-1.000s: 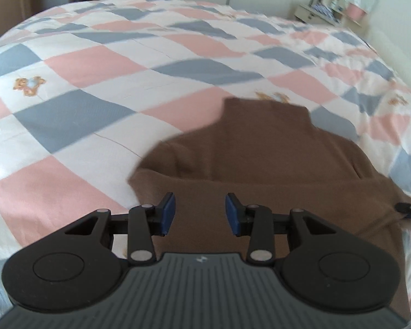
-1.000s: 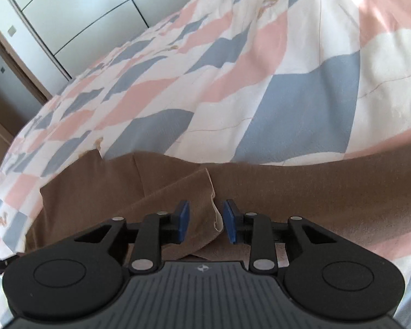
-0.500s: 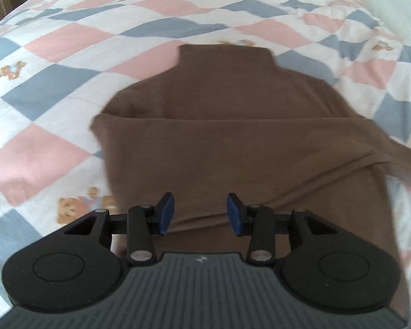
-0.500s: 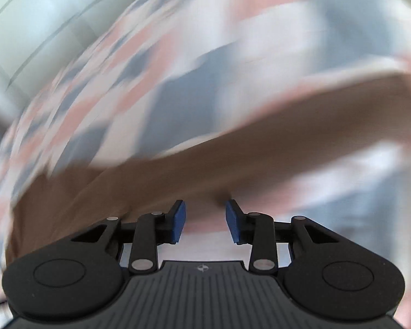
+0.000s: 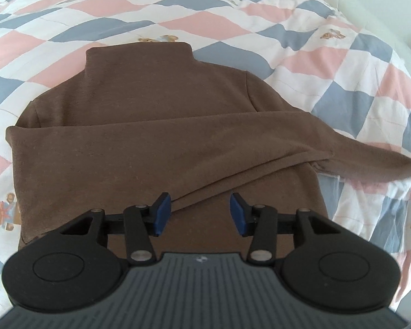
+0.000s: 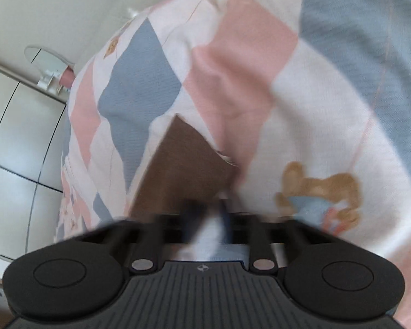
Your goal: Fold clothes
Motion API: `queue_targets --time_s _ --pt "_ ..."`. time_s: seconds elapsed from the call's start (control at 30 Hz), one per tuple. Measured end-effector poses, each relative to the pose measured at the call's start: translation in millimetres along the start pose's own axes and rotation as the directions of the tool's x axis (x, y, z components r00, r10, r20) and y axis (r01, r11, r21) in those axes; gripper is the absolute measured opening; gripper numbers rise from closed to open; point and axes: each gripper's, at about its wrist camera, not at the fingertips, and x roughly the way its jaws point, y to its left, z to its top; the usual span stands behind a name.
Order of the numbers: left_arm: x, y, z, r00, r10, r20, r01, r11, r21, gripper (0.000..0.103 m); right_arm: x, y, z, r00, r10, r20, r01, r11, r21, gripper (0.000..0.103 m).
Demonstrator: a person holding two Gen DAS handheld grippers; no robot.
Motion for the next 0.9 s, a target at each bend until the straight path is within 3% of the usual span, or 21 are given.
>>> queue_targets --time_s 0.07,0.1,0.17,0.2,0.27,0.3,0.33,0.47,0.57,0.77,0.8,0.83,0.9 --pt "1.7 0.1 -0.3 1.0 -0.004 -0.006 0.004 1.0 -0.009 0.042 -7.6 47.4 4.0 1.0 0.004 0.031 0.002 0.985 -0.174 0.009" --pt "2.9 0.2 -0.3 1.0 -0.007 -0.009 0.007 1.0 -0.015 0.042 -11.7 71.7 5.9 0.998 0.029 0.047 -0.015 0.963 -0.268 0.015" --pt "5.0 -0.9 -1.1 1.0 -0.018 -0.014 0.018 0.999 -0.031 0.042 -15.9 108.3 12.8 0.992 0.106 0.074 -0.069 0.92 -0.386 0.057" --pt "4.9 -2.1 -1.9 1.0 -0.023 -0.012 0.023 0.999 -0.033 0.042 -15.8 117.7 17.0 0.987 0.132 0.09 -0.084 0.908 -0.411 0.084" --pt "4.6 -4.3 -3.6 0.999 -0.032 -0.008 0.031 0.999 -0.036 0.042 -12.2 130.9 26.6 0.985 0.15 0.09 -0.095 0.891 -0.443 0.072" --pt "4.4 -5.0 -4.6 0.999 -0.035 -0.007 0.034 0.999 -0.037 0.042 -8.0 127.3 31.8 0.992 0.114 0.053 -0.081 0.902 -0.425 0.057" --pt "4.4 -5.3 -5.5 0.999 -0.037 -0.008 0.036 0.999 -0.038 0.042 -10.0 117.5 33.2 0.994 0.1 0.033 -0.079 0.916 -0.394 0.051" --pt "6.4 -2.5 -7.7 1.0 -0.023 -0.02 0.023 0.999 -0.039 0.043 -26.9 72.3 22.8 0.998 0.045 0.042 -0.028 0.943 -0.332 0.052" --pt "9.8 -0.4 -8.9 0.999 -0.023 -0.034 0.021 0.998 -0.057 0.043 -21.7 45.3 23.9 0.997 0.062 0.035 -0.051 0.969 -0.242 0.048" --pt "14.4 -8.4 -9.4 0.998 -0.04 -0.041 0.038 0.998 -0.055 0.043 19.2 47.0 50.4 0.994 0.109 0.028 -0.103 0.982 -0.157 0.046" --pt "14.1 -9.4 -9.4 0.998 -0.043 -0.04 0.04 0.998 -0.053 0.043 24.8 47.9 51.1 0.994 0.106 0.012 -0.103 0.983 -0.155 0.041" --pt "13.3 -9.7 -9.6 0.998 -0.044 -0.039 0.042 0.998 -0.054 0.043 28.8 48.9 51.1 0.994 0.111 -0.004 -0.11 0.982 -0.156 0.023" --pt "9.8 -7.1 -10.0 0.999 -0.044 -0.032 0.042 0.997 -0.058 0.043 34.1 52.0 49.6 0.996 0.084 -0.028 -0.087 0.983 -0.163 0.004"
